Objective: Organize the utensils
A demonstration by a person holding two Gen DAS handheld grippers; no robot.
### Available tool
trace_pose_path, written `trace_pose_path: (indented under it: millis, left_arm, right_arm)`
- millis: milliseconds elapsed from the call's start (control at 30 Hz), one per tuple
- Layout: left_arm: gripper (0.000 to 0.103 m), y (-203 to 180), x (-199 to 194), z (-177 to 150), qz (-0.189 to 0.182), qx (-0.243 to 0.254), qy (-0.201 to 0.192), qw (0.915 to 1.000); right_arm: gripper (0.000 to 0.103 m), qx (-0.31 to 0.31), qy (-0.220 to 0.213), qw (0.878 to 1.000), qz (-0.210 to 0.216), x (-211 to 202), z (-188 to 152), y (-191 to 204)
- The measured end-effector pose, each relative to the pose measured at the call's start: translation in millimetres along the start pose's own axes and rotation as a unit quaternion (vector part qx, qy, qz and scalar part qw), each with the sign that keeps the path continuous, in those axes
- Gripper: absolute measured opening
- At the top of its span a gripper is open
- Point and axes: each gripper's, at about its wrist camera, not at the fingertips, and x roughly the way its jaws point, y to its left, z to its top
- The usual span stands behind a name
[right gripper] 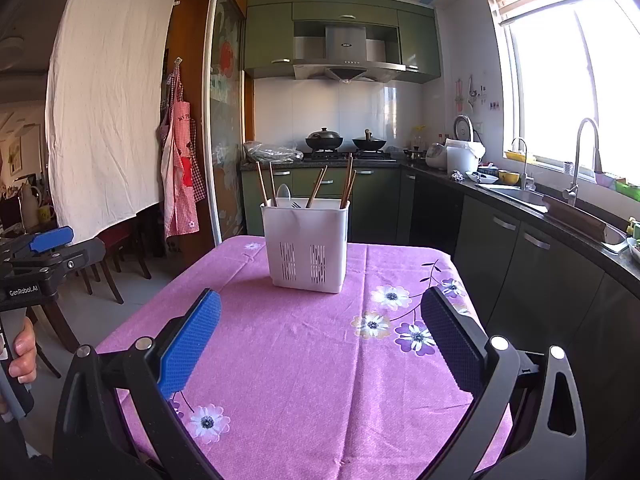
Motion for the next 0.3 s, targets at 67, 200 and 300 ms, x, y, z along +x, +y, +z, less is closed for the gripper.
trace_pose_path:
  millis: [67,200,300]
  left_arm:
    - [0.096,1,2,0,-0.003,-0.003,0.005,1.0]
    - [0.096,1,6,-1,-0.006,-0.002,0.015,0.9999]
    - [0.096,1,12,-2,-0.01,-0.005,0.025,0.9996]
  right_arm:
    - [0.098,0.0,0.001,1.0,0.0,1,0,0]
    - [0.098,0.0,0.003,1.0,0.0,1,0,-1]
    - [0.098,0.0,0.005,1.0,0.001,3,-1,0]
